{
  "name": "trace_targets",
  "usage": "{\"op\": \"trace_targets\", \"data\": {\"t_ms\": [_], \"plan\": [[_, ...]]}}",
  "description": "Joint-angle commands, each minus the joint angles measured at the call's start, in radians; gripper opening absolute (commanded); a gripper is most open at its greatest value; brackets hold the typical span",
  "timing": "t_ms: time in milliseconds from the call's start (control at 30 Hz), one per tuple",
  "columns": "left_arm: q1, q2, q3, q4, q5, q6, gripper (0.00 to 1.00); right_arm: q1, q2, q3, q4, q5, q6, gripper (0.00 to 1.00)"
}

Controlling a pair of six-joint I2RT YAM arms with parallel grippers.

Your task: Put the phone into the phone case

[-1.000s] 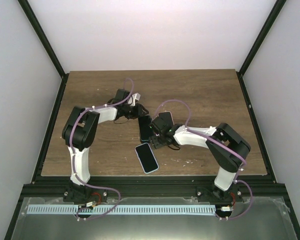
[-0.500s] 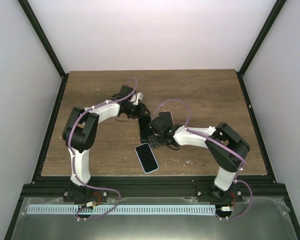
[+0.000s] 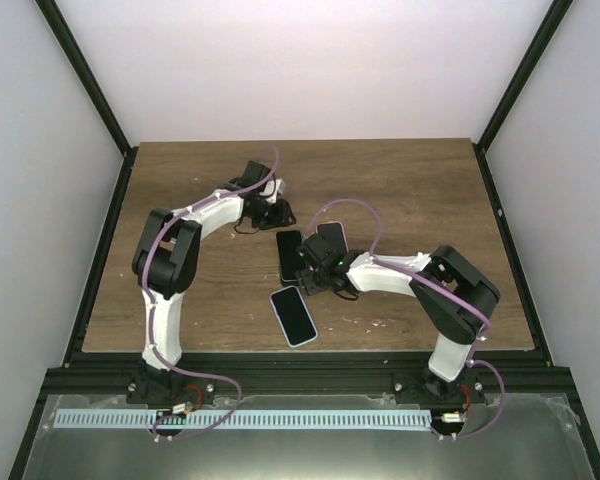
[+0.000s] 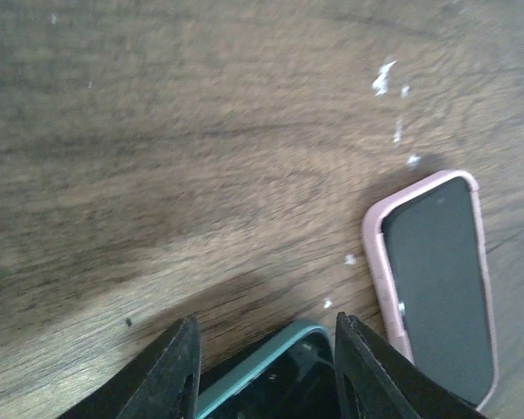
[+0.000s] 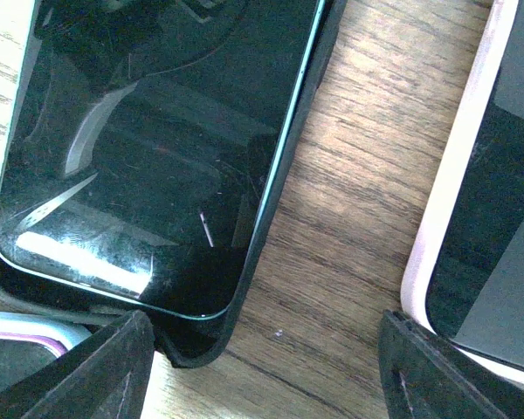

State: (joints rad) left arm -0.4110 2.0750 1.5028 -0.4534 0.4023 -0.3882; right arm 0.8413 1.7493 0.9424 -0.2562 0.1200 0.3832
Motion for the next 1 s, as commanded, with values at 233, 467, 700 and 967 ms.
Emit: {"op": "trace_targets", "data": {"t_ms": [233,467,700,967], "plan": [[0.002,0.071,0.013,-0.072,0.006,0.048,0.19,-0.001,0.028,-0.028,0.025,0.040,0.022,0.71],[-0.019,0.045,-0.039,-0.083,0.025,0.050,0.04,-0.001,0.033,-0.045,0.073,0.071,0.032,0.70],[-0.030,0.027,-0.093,-0.081,0.051,0.050,0.06,0.000,0.025,-0.049,0.103,0.138,0.031,0.70],[-0.038,-0.001,-0.103,-0.103,0.061,0.044,0.07,0.000,-0.022,-0.090,0.203,0.080,-0.045,0.72]]}}
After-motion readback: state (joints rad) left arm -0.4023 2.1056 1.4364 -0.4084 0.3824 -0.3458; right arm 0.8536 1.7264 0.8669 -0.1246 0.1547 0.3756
